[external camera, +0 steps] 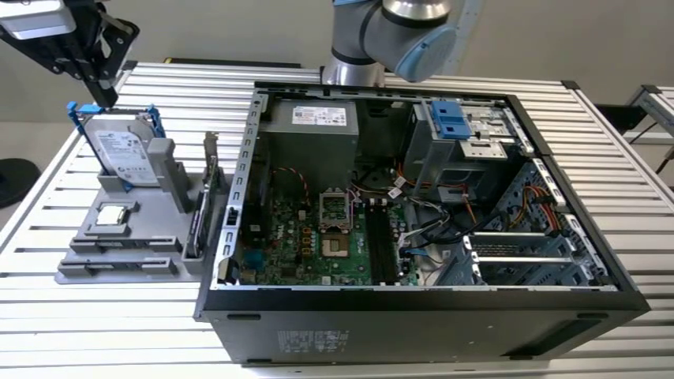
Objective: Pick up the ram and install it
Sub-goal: 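Reach for the ram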
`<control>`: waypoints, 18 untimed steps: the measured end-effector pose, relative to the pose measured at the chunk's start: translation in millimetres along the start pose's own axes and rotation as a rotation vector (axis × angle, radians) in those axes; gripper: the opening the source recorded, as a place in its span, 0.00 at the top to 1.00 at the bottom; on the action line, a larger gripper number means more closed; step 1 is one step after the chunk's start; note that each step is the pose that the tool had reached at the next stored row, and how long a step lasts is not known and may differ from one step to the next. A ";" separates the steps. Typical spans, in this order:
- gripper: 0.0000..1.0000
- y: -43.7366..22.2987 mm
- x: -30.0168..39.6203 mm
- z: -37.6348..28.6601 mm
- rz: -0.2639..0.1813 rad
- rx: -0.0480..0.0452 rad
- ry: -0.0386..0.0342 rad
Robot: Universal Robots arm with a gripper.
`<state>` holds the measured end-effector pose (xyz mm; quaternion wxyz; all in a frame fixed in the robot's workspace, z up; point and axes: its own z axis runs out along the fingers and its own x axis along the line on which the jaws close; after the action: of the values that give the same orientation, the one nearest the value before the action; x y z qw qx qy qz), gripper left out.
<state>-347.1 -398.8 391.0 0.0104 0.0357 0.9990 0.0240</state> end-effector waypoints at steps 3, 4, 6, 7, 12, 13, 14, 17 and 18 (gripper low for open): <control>1.00 -0.1 2.1 0.0 0.000 0.0000 0.0000; 1.00 -0.2 2.8 -0.1 0.000 0.0000 0.0000; 1.00 -0.3 4.2 -0.1 0.000 0.0000 0.0000; 1.00 -0.4 5.8 -0.1 0.000 0.0000 0.0000; 1.00 -0.7 10.3 -0.2 0.000 0.0000 0.0000; 1.00 -0.8 11.3 -0.2 0.000 0.0000 0.0000; 1.00 -0.9 12.4 -0.2 0.000 0.0000 0.0000; 1.00 -1.1 15.3 -0.2 0.000 -0.0001 -0.0001; 1.00 -1.2 16.4 -0.3 0.000 0.0000 0.0000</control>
<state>-363.5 -398.8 390.9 0.0103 0.0357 0.9990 0.0240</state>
